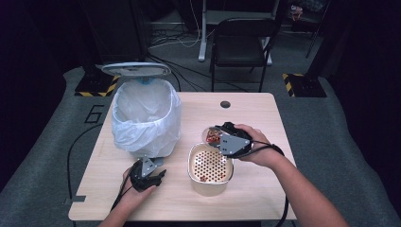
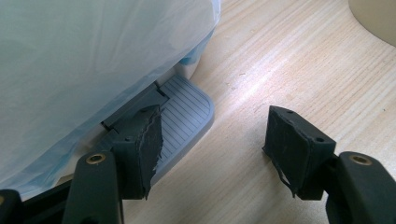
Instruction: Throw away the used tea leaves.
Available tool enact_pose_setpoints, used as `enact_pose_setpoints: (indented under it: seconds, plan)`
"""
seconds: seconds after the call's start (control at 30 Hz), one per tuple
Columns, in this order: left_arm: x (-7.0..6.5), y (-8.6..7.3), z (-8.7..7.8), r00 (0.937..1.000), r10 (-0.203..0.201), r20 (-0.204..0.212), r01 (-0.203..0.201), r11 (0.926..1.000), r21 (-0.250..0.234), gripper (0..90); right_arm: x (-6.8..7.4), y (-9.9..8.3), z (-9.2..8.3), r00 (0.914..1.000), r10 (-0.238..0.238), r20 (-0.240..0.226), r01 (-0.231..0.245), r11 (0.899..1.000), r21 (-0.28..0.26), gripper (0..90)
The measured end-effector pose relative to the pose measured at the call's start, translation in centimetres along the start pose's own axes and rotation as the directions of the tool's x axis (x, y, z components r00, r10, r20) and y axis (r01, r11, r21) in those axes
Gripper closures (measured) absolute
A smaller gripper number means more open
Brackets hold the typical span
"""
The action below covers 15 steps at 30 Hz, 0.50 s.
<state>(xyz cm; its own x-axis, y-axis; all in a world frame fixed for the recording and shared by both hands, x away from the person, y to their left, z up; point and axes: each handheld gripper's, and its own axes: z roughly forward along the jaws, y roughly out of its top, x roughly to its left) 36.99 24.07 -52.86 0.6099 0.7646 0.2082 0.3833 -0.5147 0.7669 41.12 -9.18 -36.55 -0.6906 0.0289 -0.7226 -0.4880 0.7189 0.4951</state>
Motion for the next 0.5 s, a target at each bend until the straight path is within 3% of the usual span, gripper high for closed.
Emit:
enact_pose_setpoints:
  seconds: [0.03, 0.07, 0.13, 0.2, 0.23, 0.27, 0.37, 0.47, 0.5]
  plan:
    - [0.0, 0.0, 0.0, 1.0, 0.0, 0.0, 0.0, 1.0, 0.0, 36.6, 0.0, 0.0, 0.0, 1.0, 0.0, 0.0, 0.0, 1.0, 0.0, 48.7]
    - [0.0, 0.0, 0.0, 1.0, 0.0, 0.0, 0.0, 1.0, 0.0, 36.6, 0.4, 0.2, -0.1, 0.9992, -0.037, 0.014, 0.037, 0.999, 0.017, 48.9]
    - [0.0, 0.0, 0.0, 1.0, -0.001, 0.0, 0.001, 1.0, 0.0, 36.6, 0.9, 0.5, -0.2, 0.9926, -0.114, 0.042, 0.112, 0.992, 0.054, 49.2]
    - [0.0, 0.0, 0.0, 1.0, -0.002, 0.0, 0.002, 1.0, -0.001, 36.6, 1.4, 0.8, -0.2, 0.9796, -0.192, 0.058, 0.187, 0.979, 0.086, 49.4]
    - [0.0, 0.0, 0.0, 1.0, -0.002, 0.0, 0.002, 1.0, 0.0, 36.6, 1.4, 0.8, -0.2, 0.9796, -0.192, 0.058, 0.187, 0.979, 0.086, 49.4]
    - [0.0, 0.0, 0.0, 1.0, -0.001, 0.0, 0.001, 1.0, 0.0, 36.6, 1.9, 1.2, -0.2, 0.9562, -0.282, 0.079, 0.271, 0.954, 0.127, 49.4]
    - [0.0, 0.0, 0.0, 1.0, -0.002, 0.0, 0.002, 1.0, 0.0, 36.6, 2.2, 1.4, -0.3, 0.9472, -0.31, 0.083, 0.297, 0.945, 0.133, 49.6]
    - [0.0, 0.0, 0.0, 1.0, -0.002, 0.0, 0.002, 1.0, 0.0, 36.6, 3.0, 1.8, -0.2, 0.8836, -0.456, 0.108, 0.432, 0.882, 0.187, 49.8]
    - [0.0, 0.0, 0.0, 1.0, -0.002, 0.0, 0.002, 1.0, 0.0, 36.6, 3.0, 1.8, -0.2, 0.8836, -0.456, 0.108, 0.432, 0.882, 0.187, 49.8]
